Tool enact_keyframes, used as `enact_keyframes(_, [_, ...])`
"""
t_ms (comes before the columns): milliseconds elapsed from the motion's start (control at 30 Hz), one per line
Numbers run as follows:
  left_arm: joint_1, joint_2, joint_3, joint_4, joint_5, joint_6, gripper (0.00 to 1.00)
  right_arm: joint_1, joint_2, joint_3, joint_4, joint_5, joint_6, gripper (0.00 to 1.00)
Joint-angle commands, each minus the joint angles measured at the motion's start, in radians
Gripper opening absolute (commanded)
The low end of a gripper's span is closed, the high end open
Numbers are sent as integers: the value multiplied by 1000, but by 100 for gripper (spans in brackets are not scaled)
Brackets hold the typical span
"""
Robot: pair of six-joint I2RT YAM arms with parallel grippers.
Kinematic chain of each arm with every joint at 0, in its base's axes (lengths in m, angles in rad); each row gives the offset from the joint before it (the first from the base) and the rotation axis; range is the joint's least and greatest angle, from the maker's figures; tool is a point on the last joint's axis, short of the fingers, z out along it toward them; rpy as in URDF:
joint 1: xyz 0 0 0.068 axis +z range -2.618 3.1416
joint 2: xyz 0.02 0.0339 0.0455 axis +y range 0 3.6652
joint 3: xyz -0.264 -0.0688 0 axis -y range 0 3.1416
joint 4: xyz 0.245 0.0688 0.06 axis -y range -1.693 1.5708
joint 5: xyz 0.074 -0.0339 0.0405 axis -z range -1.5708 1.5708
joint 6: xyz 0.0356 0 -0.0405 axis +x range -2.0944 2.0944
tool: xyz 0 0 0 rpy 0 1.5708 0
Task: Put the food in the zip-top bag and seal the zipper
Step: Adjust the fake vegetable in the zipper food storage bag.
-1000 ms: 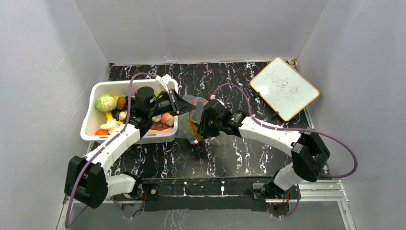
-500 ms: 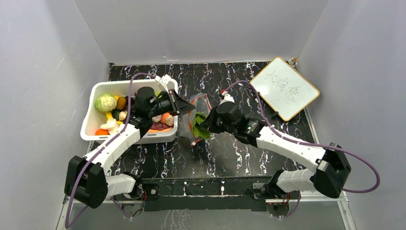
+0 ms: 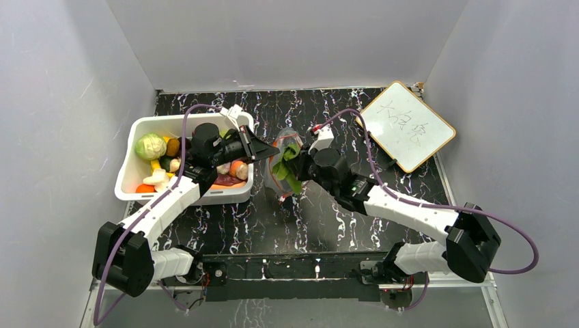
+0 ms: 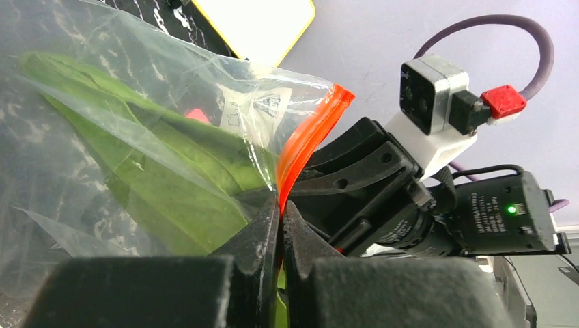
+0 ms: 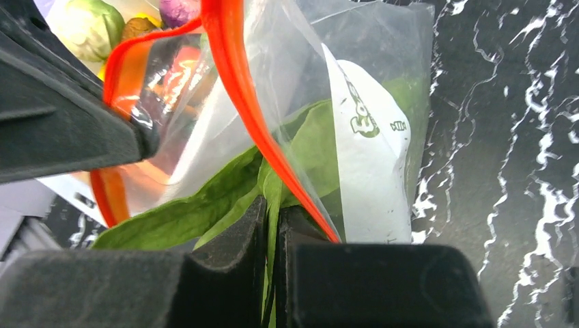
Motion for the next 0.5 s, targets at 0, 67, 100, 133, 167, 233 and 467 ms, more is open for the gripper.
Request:
enact_keyframes(0, [-2,-16,7,51,39,-39,0,5,-4,-51,232,56,-181,0])
enact_keyframes(67, [-2,-12,11,44,43,-36,0,5,-22,-83,282,32,-224,0])
enact_keyframes(100, [-2,-8,13,38,43,-31,0,5,-33,-96,308,11,-252,0])
enact_keyframes(133, [-2,-2,16,29,44,-25,0,7,-46,-114,337,-14,-283,0])
enact_keyframes(167, [-2,2,18,20,44,-19,0,8,-57,-128,369,-45,-325,0])
enact_keyframes(233, [-2,13,23,6,45,-15,0,10,-75,-138,400,-101,-414,0])
enact_keyframes(467, [-2,51,76,-61,52,29,0,9,-95,-143,351,-300,-656,0])
